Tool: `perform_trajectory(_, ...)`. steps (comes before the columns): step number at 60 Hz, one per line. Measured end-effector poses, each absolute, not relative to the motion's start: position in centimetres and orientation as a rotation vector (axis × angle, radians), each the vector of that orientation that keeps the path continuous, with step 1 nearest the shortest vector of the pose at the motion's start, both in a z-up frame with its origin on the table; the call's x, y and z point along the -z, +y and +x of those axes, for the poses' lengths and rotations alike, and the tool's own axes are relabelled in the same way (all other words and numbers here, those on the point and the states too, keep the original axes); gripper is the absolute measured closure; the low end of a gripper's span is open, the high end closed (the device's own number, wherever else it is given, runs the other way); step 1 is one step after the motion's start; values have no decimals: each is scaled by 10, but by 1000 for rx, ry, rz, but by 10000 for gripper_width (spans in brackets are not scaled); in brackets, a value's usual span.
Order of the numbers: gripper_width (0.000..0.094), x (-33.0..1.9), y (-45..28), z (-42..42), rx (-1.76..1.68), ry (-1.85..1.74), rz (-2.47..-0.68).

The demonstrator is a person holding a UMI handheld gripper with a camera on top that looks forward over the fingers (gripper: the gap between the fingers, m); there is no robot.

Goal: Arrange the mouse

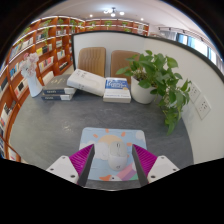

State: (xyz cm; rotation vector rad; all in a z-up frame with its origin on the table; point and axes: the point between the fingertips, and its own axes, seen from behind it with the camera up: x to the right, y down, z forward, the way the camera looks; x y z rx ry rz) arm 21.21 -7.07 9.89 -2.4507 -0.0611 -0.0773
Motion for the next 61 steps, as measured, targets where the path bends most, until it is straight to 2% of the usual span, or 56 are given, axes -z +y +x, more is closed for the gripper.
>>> perform_trajectory(13, 198, -195, -65, 174, 37, -46, -2303)
perform_trajectory(22, 198, -231, -70, 148, 16, -32, -2247)
perform_trajectory(61, 198, -250, -105, 80, -6, -94, -2222)
